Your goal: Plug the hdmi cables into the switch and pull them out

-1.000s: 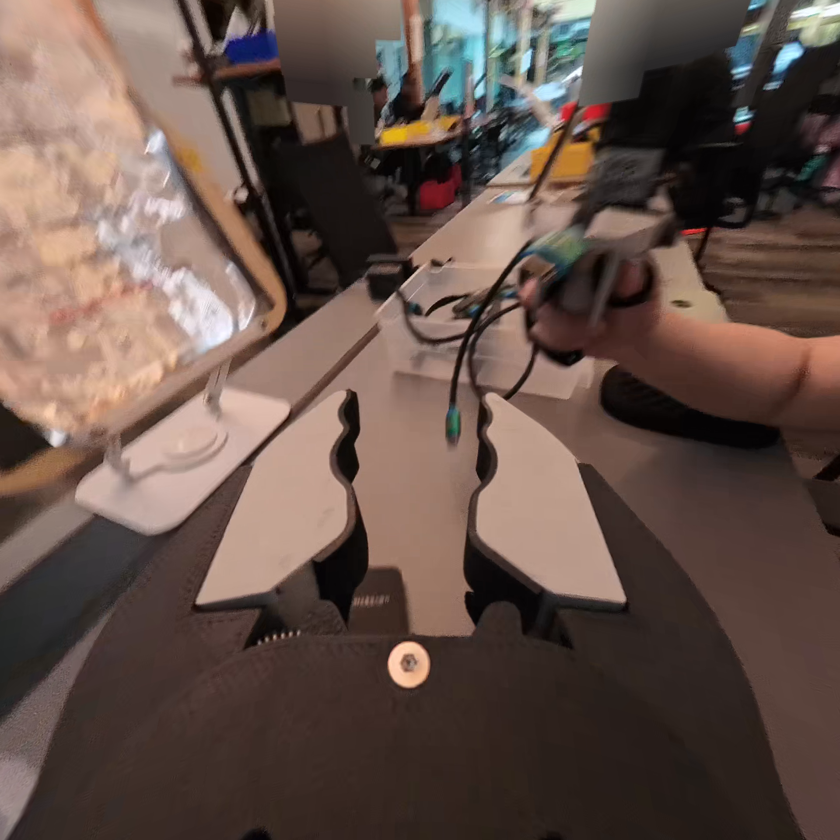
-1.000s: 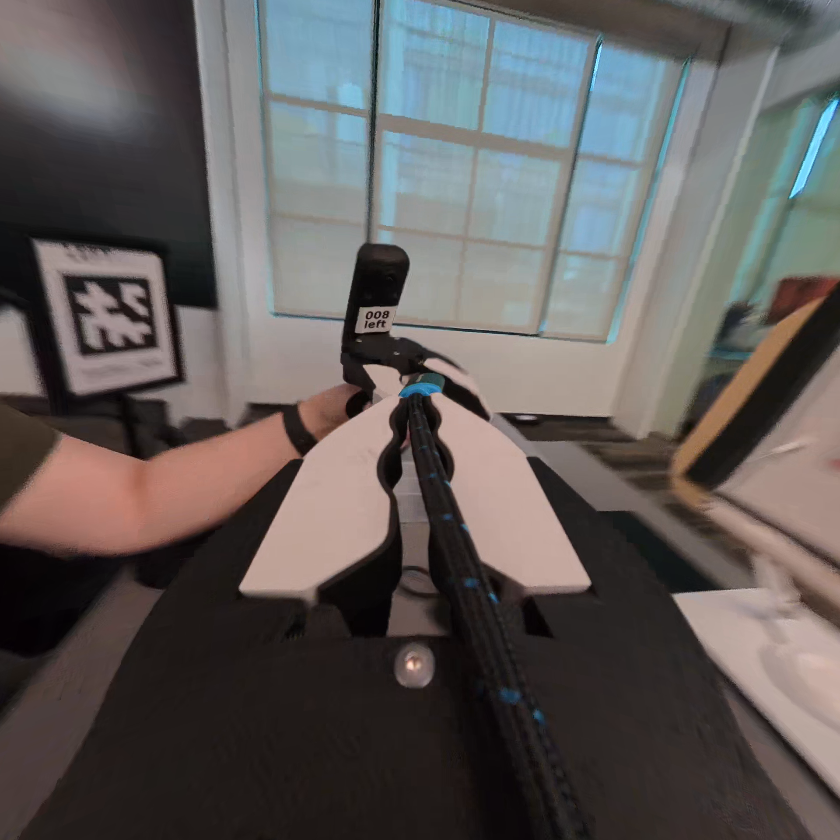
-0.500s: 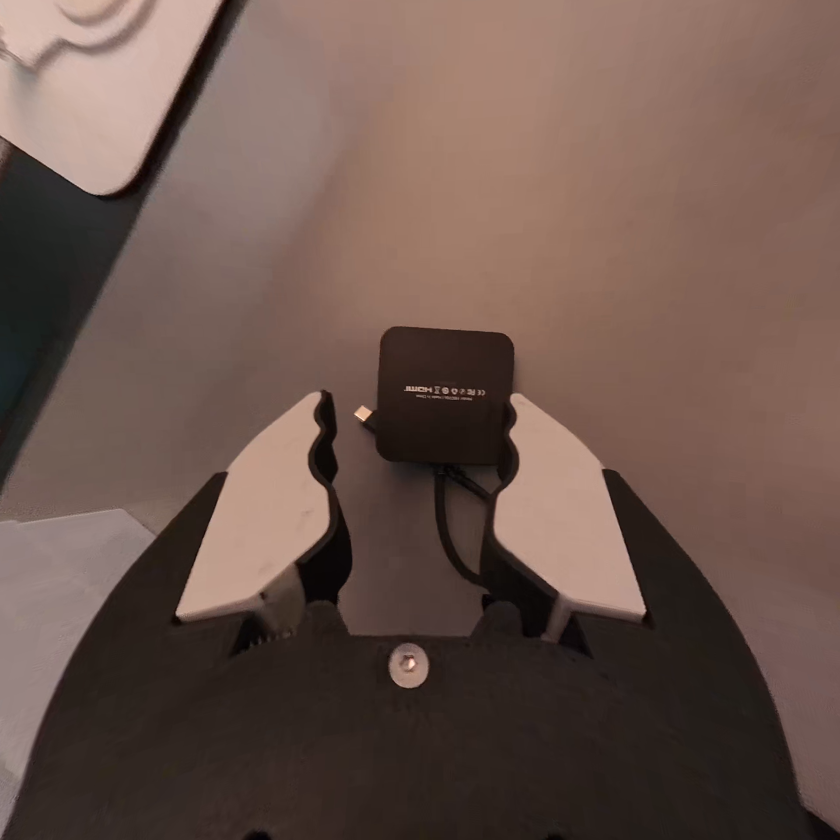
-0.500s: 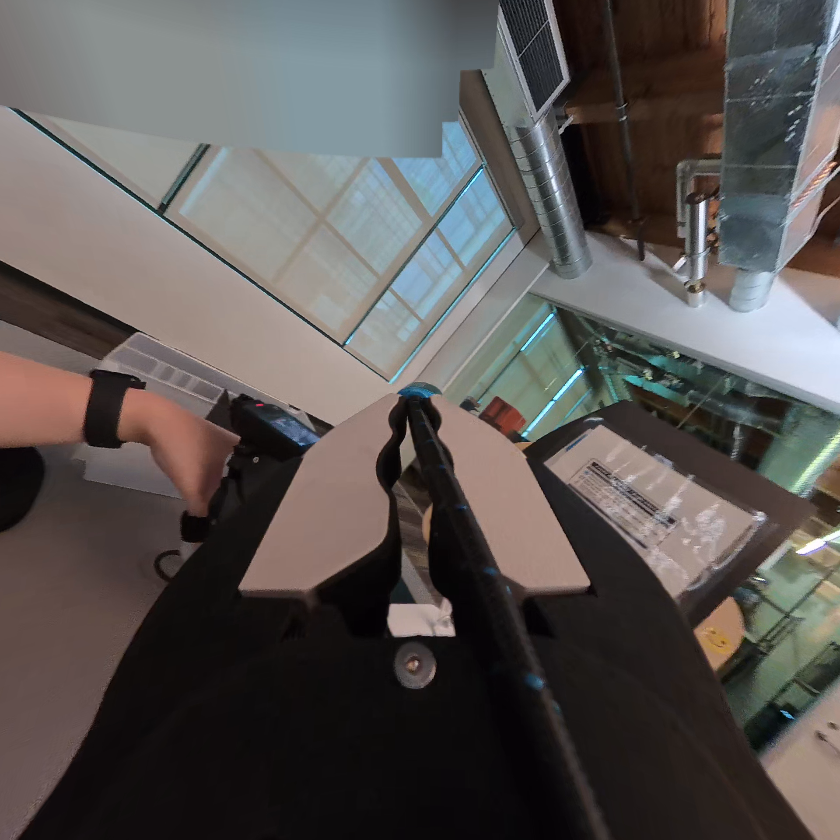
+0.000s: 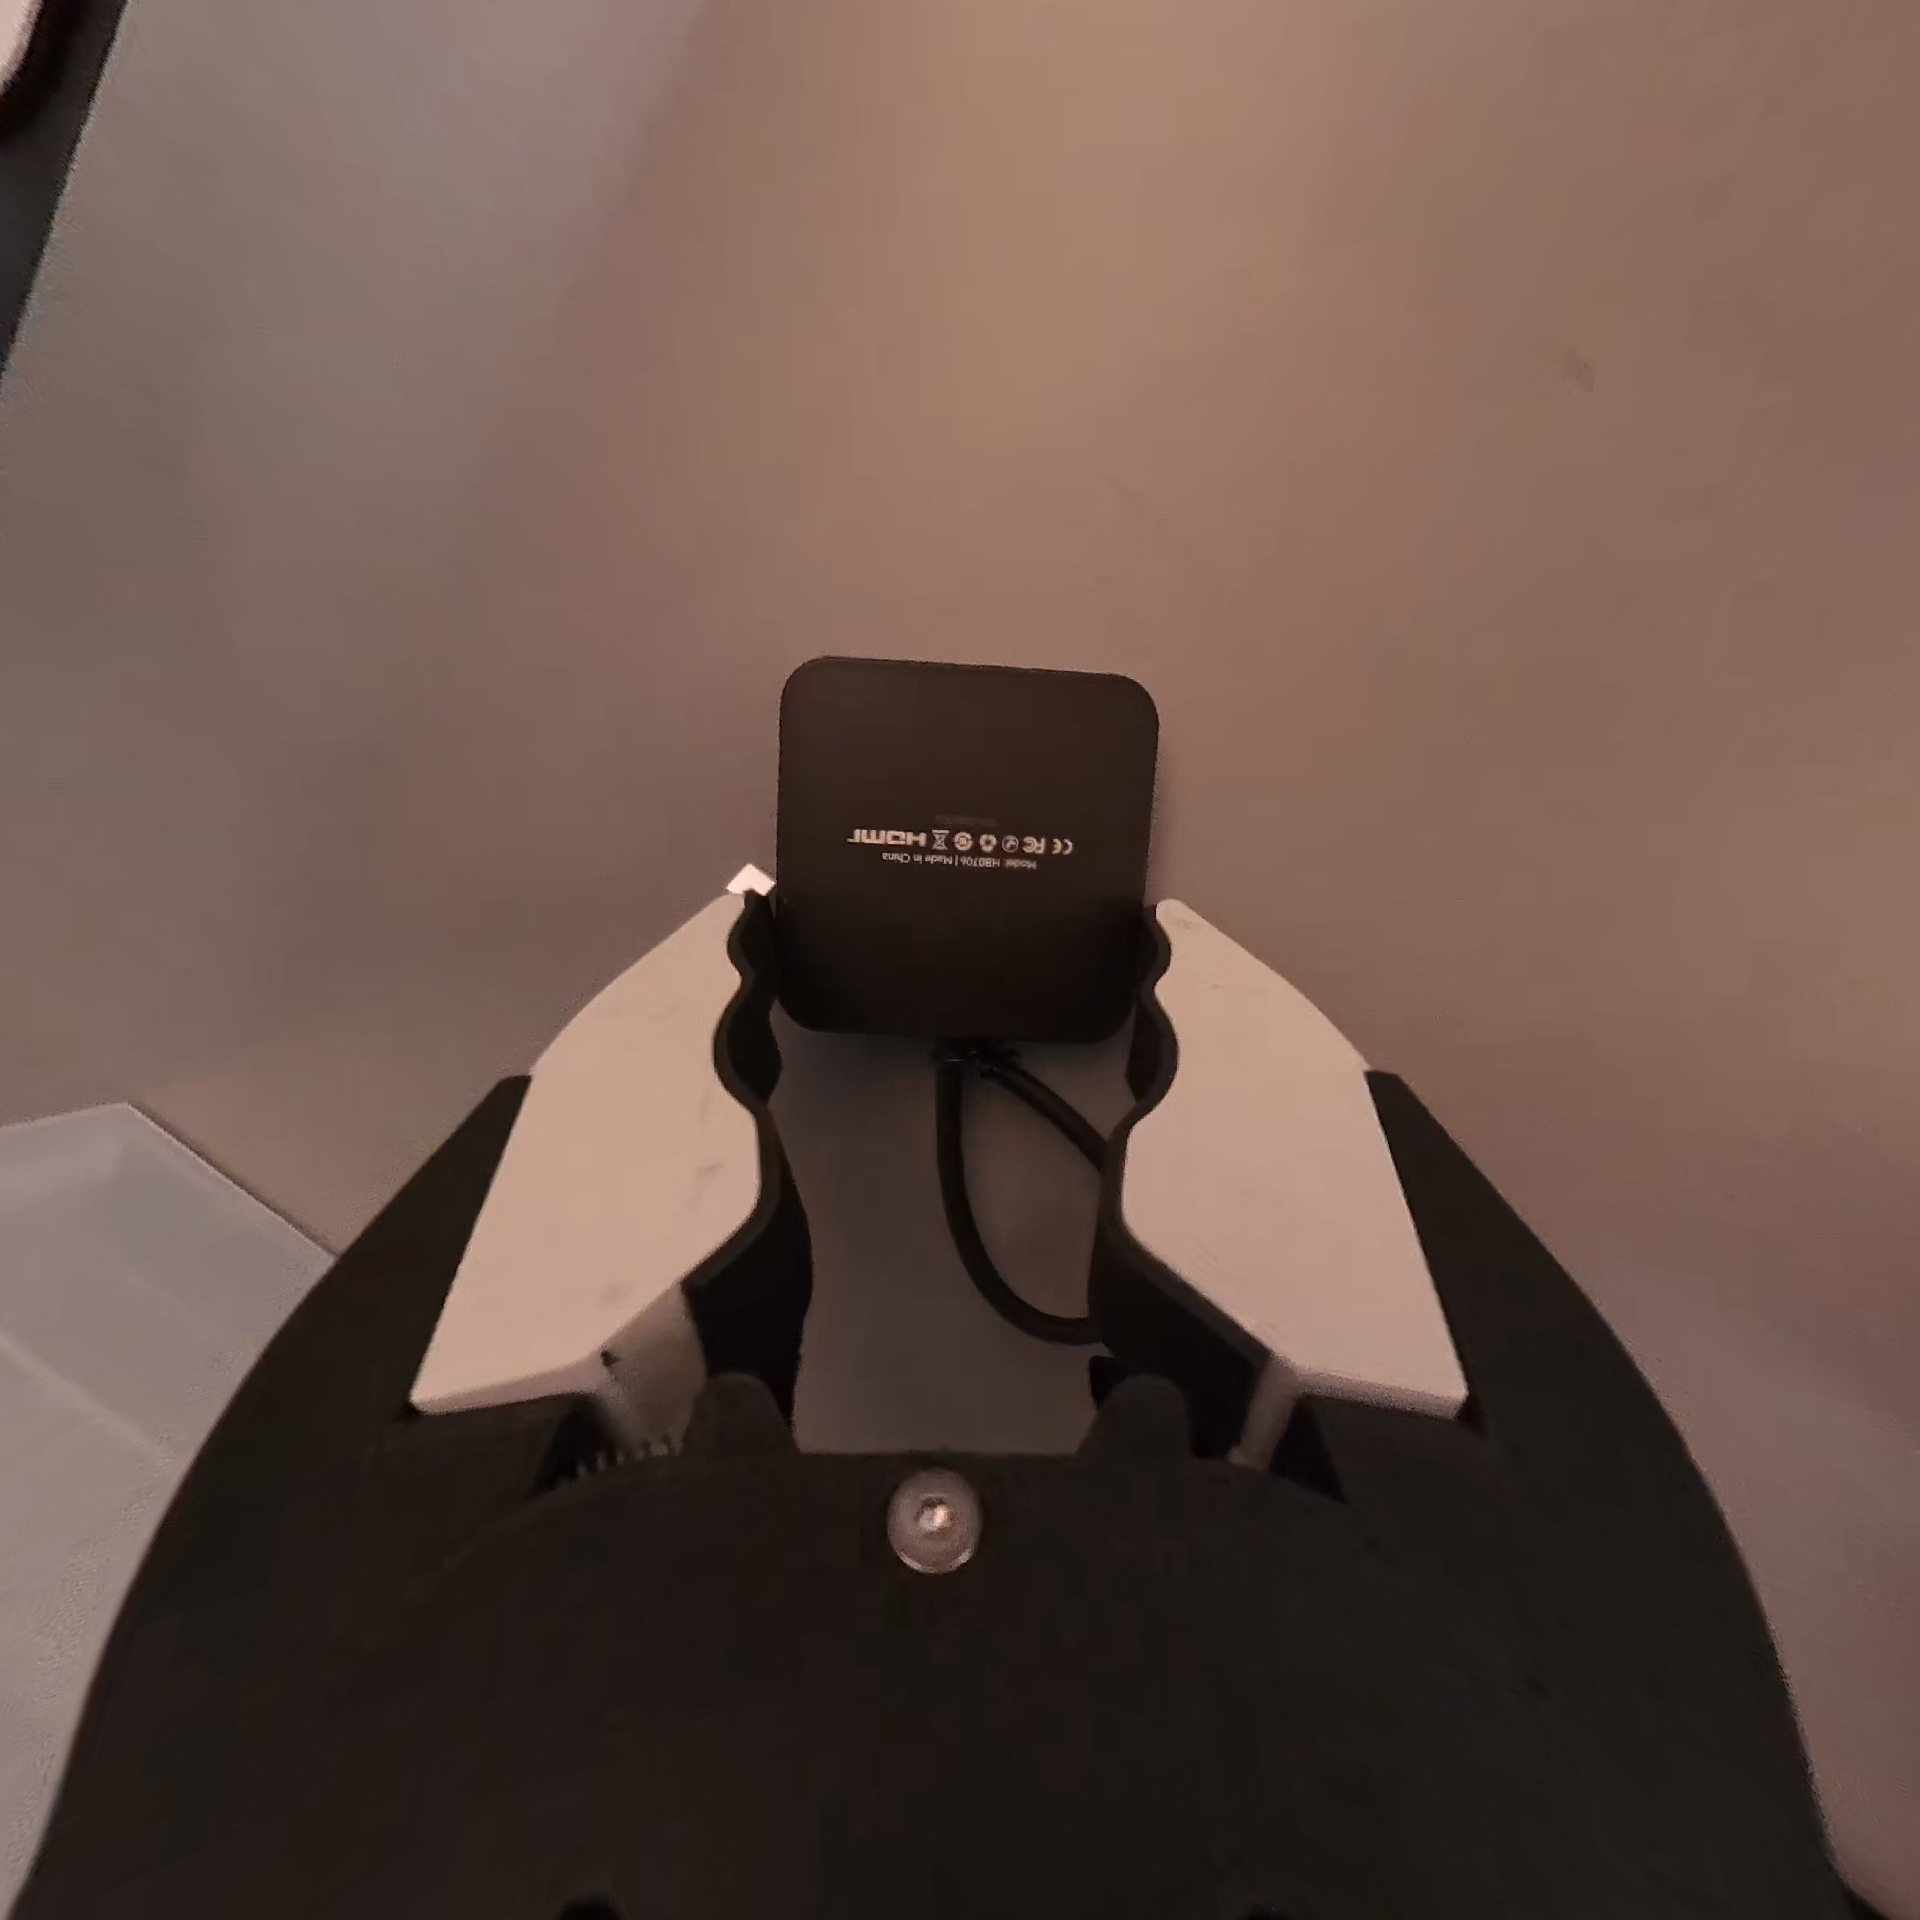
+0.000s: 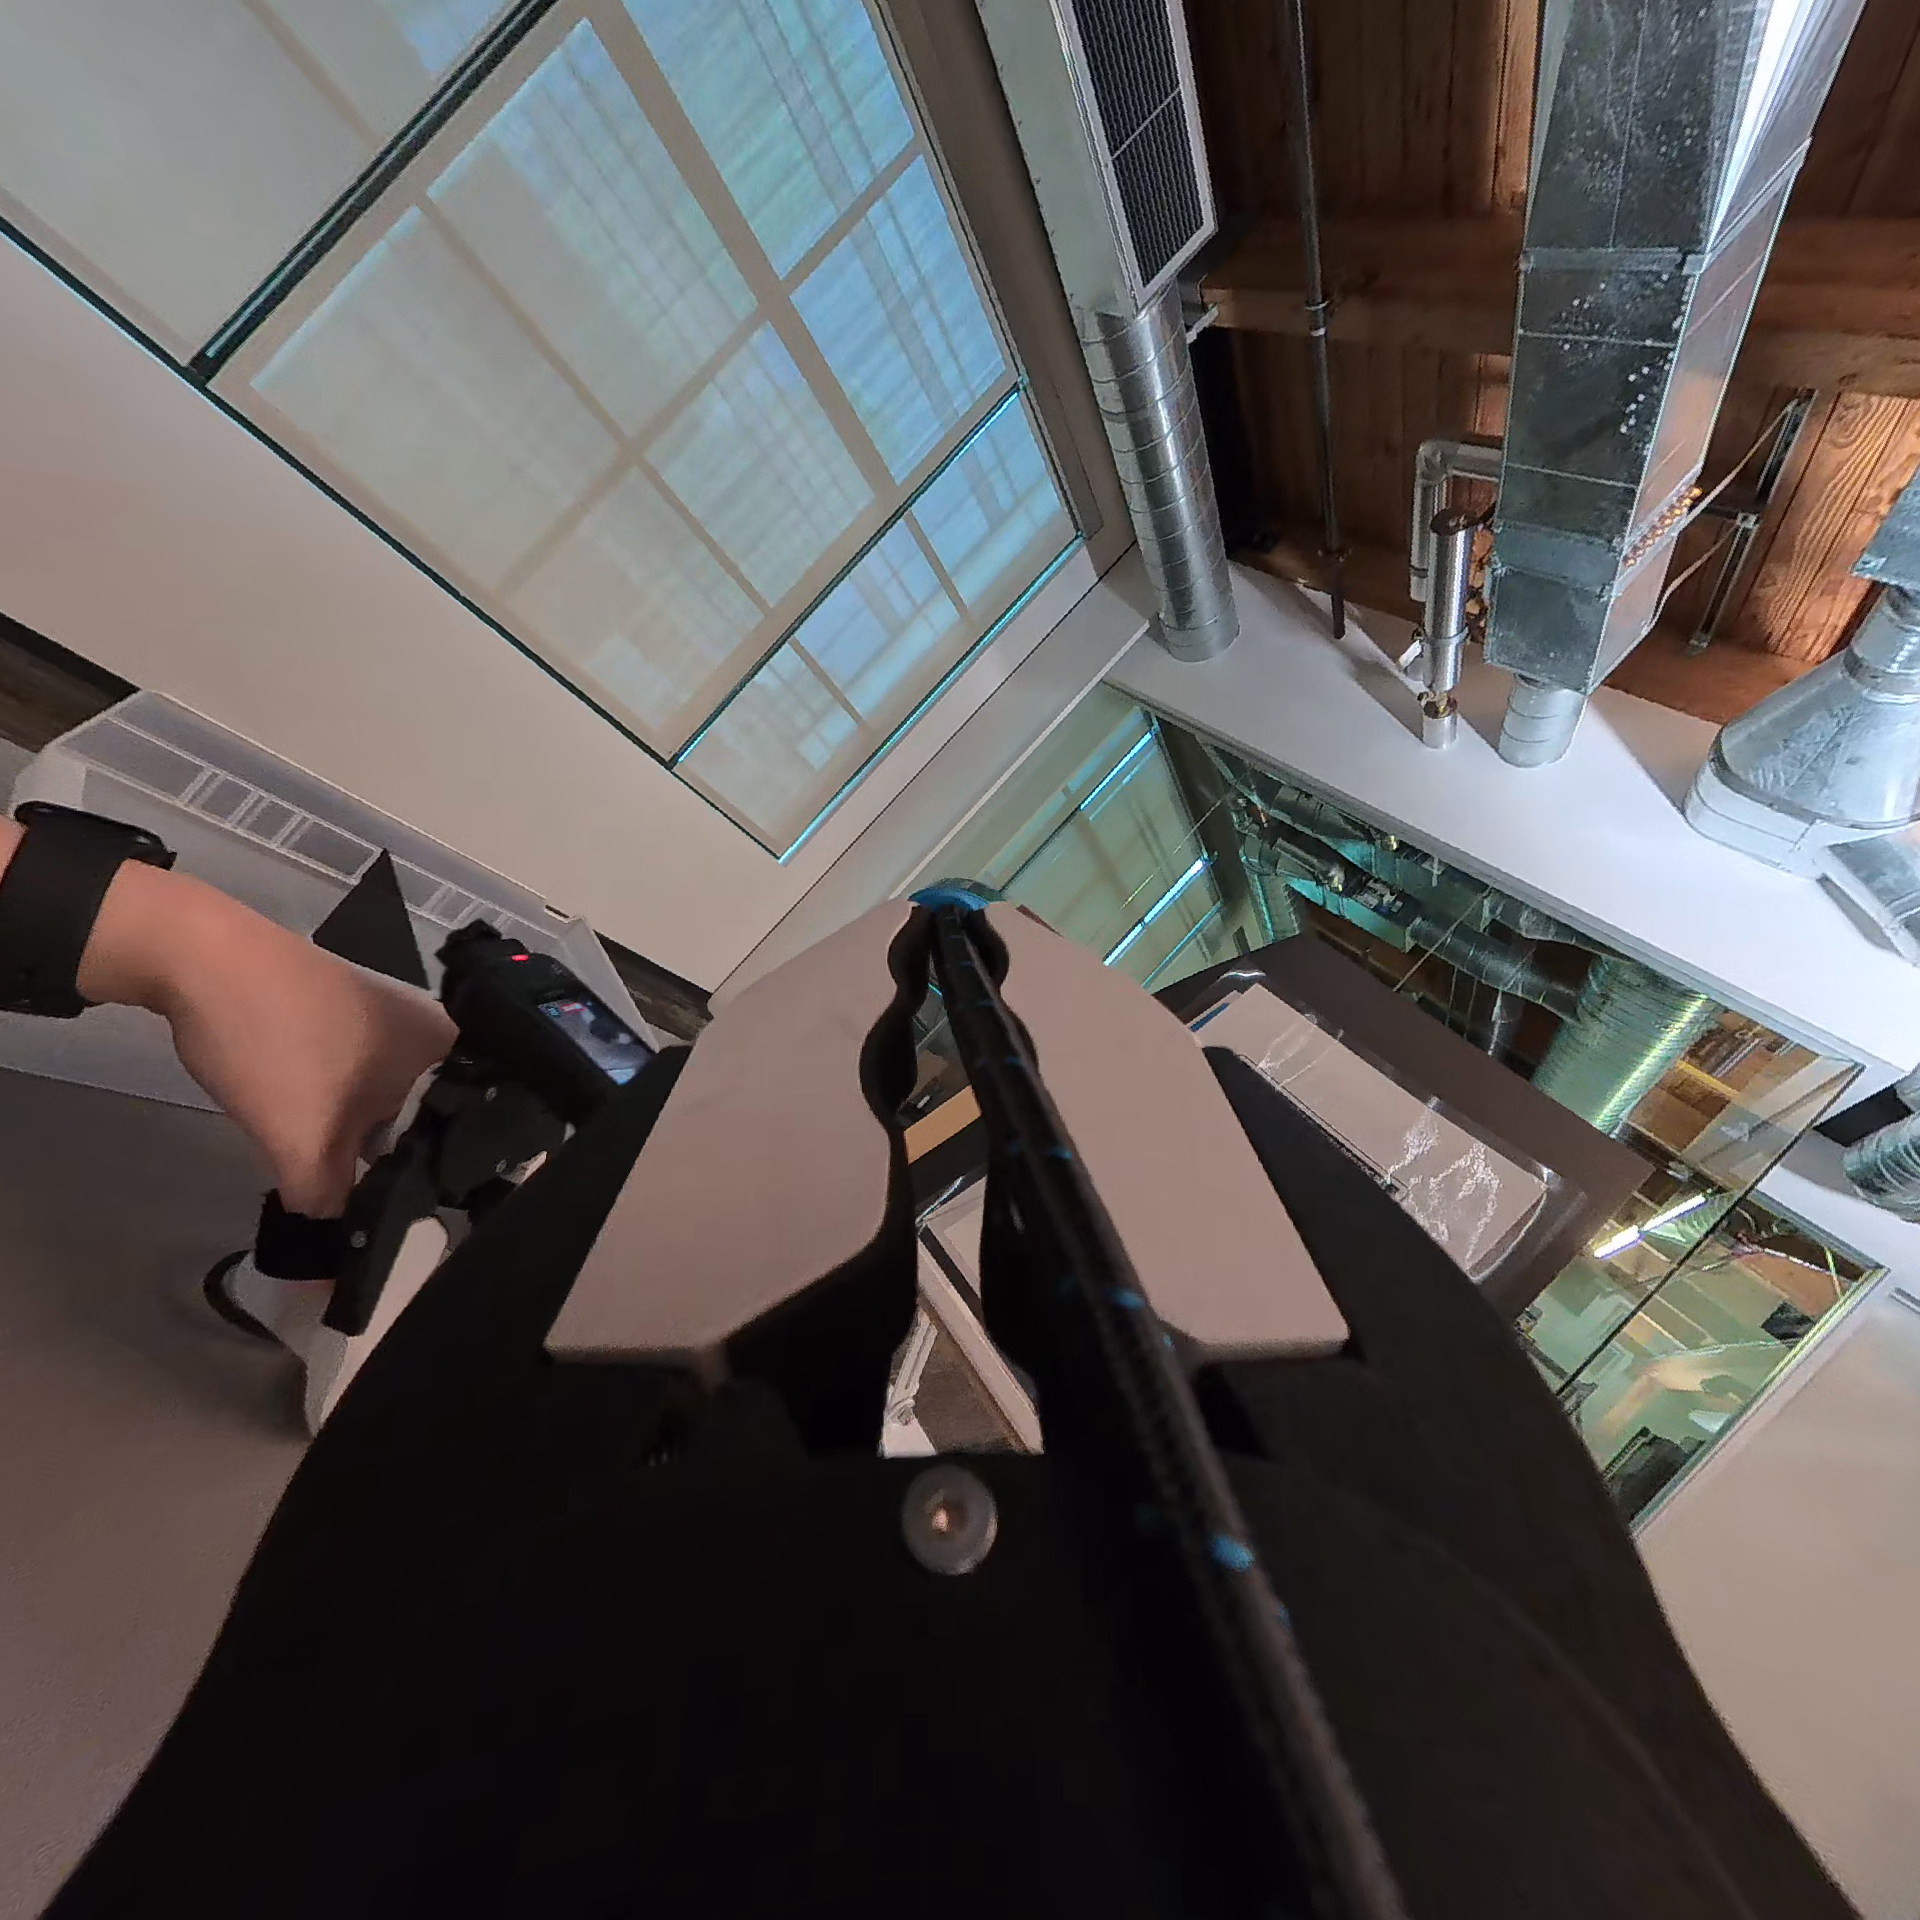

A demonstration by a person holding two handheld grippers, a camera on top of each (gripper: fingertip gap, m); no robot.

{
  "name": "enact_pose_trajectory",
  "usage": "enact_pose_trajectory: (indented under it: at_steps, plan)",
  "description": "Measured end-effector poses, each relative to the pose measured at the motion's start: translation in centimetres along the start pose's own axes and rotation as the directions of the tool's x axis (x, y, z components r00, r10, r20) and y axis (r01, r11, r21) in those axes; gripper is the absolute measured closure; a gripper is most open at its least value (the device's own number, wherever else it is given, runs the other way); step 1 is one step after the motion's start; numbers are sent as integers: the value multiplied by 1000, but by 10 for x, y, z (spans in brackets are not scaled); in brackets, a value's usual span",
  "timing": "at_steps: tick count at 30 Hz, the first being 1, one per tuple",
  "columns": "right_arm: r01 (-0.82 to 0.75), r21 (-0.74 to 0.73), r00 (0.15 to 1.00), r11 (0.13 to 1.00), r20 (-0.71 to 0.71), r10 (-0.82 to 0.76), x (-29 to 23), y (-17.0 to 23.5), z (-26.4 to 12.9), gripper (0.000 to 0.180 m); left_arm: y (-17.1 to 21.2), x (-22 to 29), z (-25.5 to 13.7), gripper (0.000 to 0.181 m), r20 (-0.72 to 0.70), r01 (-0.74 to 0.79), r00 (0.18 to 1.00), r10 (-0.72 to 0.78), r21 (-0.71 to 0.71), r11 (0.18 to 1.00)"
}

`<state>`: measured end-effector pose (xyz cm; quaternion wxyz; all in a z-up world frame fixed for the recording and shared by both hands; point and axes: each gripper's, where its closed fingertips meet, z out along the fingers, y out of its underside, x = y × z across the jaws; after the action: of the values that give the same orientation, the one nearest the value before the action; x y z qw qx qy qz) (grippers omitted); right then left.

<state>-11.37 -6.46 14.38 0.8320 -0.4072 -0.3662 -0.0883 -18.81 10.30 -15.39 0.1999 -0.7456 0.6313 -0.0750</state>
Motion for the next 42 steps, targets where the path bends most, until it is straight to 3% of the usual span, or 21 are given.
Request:
enact_pose_trajectory:
  at_steps: [3,6,9,12,16,21,27,42]
  plan:
    - [17,-11,1000,1000,2,-17,-1,2,0,173,-10,-3,-3,115,-50,127,991,-125,48,991]
    - [54,-45,998,998,20,-53,-10,10,4,172,-26,-2,-12,115,-200,292,944,-262,134,947]
    - [81,-105,995,991,68,-74,-26,24,11,173,-44,8,-32,115,-452,479,819,-354,198,855]
    - [71,-202,989,977,140,-43,-47,49,19,173,-62,14,-56,115,-676,627,652,-344,226,745]
    - [36,-353,974,935,220,45,-70,86,23,172,-78,12,-82,116,-803,717,535,-264,266,644]
    - [23,-444,967,896,239,93,-80,113,21,172,-93,9,-99,116,-774,684,615,-149,430,590]
    - [41,-438,973,898,222,64,-75,117,20,172,-106,17,-109,115,-692,598,718,-70,563,571]
    - [105,-432,970,896,244,4,-76,116,20,172,-107,27,-108,115,-667,546,744,-39,573,611]
